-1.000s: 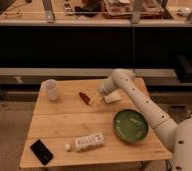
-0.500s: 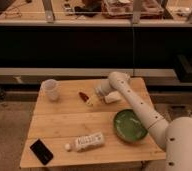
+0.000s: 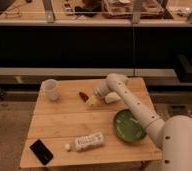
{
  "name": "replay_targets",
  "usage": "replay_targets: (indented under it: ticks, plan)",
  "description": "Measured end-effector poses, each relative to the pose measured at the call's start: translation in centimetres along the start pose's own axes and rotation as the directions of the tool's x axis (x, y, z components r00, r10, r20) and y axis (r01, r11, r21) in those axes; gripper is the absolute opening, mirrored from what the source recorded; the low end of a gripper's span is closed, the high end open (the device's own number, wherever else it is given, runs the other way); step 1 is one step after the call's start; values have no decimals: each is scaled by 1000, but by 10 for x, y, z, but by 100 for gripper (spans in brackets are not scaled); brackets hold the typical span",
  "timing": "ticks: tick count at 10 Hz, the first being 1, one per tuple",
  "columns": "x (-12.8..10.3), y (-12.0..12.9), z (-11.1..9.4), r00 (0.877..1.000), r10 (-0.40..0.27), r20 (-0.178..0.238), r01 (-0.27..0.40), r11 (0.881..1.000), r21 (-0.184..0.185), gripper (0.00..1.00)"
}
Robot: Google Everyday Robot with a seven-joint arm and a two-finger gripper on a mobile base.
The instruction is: Place the pepper in the ceramic cup
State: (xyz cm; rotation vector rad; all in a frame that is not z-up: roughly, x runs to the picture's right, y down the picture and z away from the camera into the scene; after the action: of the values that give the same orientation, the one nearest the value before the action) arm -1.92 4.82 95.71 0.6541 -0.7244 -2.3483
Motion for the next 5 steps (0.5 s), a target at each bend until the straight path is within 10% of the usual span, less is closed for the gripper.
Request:
replay_targets:
  ticks: [5]
  plan:
    - [2, -13, 18, 1000, -7, 19, 6, 1000, 19, 45]
